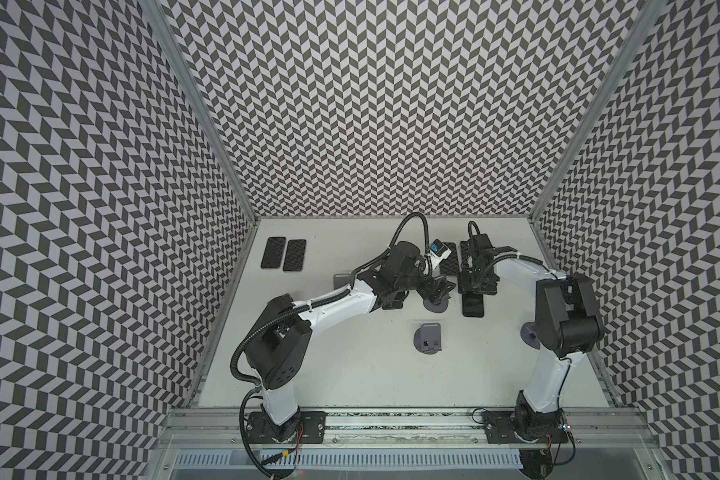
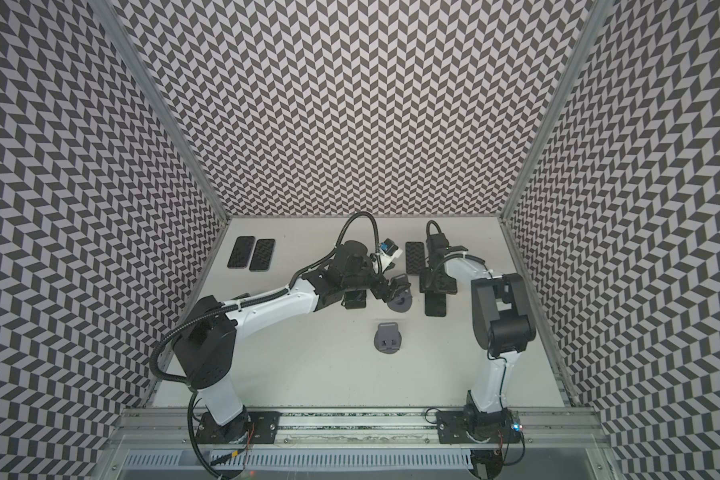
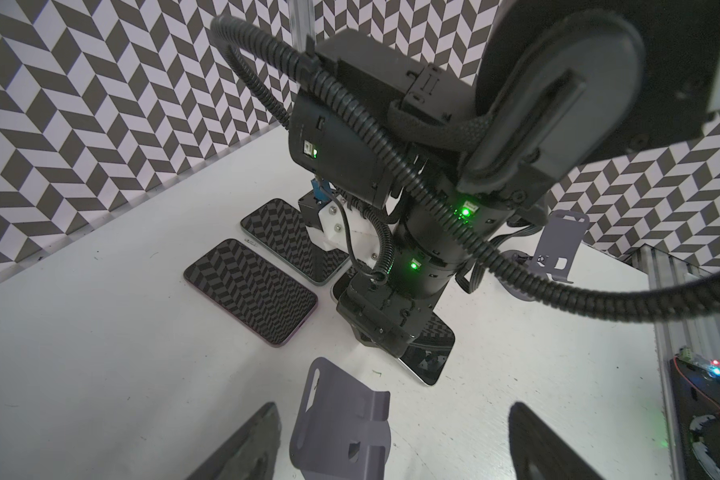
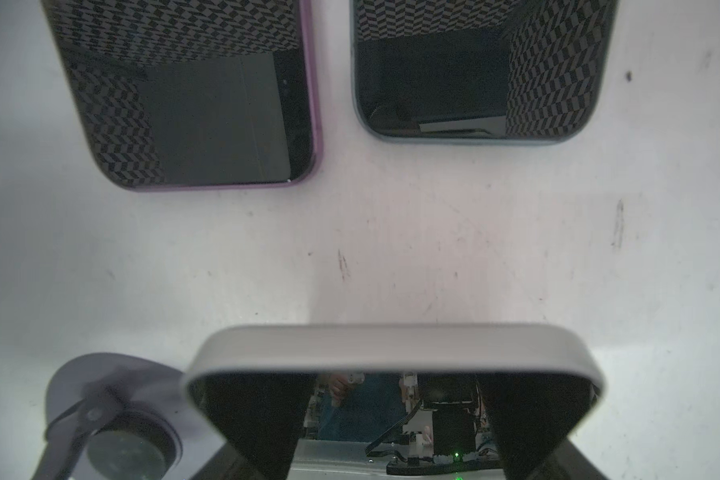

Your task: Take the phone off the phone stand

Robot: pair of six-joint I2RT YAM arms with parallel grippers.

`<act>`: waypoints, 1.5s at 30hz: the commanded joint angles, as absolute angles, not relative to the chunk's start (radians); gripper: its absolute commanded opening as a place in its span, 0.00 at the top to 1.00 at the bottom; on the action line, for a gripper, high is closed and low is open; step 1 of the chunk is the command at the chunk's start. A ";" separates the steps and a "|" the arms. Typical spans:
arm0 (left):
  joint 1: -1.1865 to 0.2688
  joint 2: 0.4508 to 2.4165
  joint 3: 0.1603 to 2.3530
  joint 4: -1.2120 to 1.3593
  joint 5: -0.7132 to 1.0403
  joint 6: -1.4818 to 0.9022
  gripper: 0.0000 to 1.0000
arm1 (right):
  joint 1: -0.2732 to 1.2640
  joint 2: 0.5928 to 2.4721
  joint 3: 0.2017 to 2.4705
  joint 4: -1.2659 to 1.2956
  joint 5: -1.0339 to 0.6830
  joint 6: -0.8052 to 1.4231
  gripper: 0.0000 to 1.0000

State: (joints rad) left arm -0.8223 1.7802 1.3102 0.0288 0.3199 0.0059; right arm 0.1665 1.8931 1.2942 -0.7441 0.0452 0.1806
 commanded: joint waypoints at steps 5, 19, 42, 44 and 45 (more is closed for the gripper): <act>-0.825 1.755 1.315 0.024 0.331 0.009 0.14 | 0.159 1.901 1.261 -0.691 0.040 0.182 0.35; -0.825 1.754 1.313 0.018 0.331 0.012 0.14 | 0.157 1.912 1.255 -0.675 0.048 0.185 0.35; -0.826 1.755 1.299 0.010 0.325 0.010 0.14 | 0.157 1.952 1.274 -0.669 0.041 0.186 0.33; -0.826 1.753 1.301 0.010 0.327 0.009 0.14 | 0.157 1.954 1.275 -0.668 0.042 0.185 0.33; -0.826 1.755 1.303 0.008 0.328 0.008 0.14 | 0.157 1.957 1.276 -0.669 0.043 0.185 0.33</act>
State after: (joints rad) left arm -0.8223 1.7802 1.3098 0.0204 0.3199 0.0059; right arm 0.1619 1.9175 1.2686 -0.7033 0.0444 0.1837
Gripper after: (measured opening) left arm 0.858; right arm 0.726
